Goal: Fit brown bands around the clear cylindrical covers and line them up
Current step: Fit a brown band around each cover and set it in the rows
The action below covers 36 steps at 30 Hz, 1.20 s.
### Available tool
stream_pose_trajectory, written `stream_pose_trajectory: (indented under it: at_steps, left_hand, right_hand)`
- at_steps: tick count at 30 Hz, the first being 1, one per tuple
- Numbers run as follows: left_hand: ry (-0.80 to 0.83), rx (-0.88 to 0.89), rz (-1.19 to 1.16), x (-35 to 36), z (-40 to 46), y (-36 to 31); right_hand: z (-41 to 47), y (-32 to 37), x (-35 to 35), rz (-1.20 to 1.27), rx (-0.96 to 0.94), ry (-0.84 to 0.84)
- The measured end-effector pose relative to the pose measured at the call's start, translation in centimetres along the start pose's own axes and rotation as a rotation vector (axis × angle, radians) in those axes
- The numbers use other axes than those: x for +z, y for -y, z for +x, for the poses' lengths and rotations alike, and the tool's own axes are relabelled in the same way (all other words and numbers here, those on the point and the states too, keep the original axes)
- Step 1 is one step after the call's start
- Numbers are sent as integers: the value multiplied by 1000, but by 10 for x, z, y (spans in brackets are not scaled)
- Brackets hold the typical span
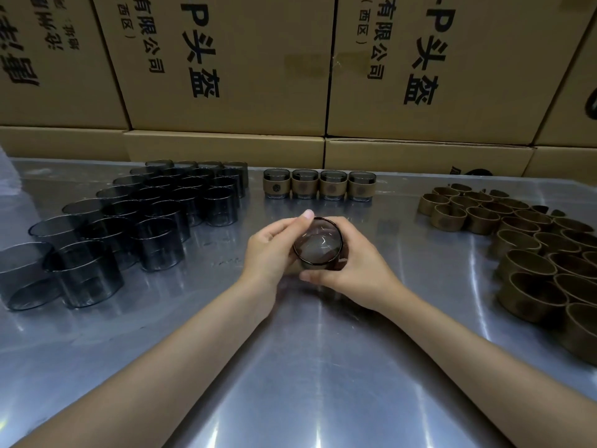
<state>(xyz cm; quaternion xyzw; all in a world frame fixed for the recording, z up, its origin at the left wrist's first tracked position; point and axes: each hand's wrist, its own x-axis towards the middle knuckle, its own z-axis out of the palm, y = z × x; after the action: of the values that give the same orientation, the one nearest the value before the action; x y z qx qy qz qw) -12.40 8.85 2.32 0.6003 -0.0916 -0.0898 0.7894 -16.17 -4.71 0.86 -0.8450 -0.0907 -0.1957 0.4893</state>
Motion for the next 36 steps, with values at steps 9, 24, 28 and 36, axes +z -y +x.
stream_pose_trajectory:
  at_steps: [9, 24, 28, 36]
  left_hand:
    - [487, 29, 2, -17, 7, -2]
    - [-35, 294, 326, 10, -7, 14]
    - [84, 277, 187, 12, -10, 10]
    - [129, 305, 224, 11, -9, 7]
  right_hand:
    - [3, -3, -8, 273, 82, -13]
    - [-3, 2, 0, -110, -69, 5]
    - [-2, 1, 0, -91, -47, -75]
    - [3, 2, -9, 513, 243, -129]
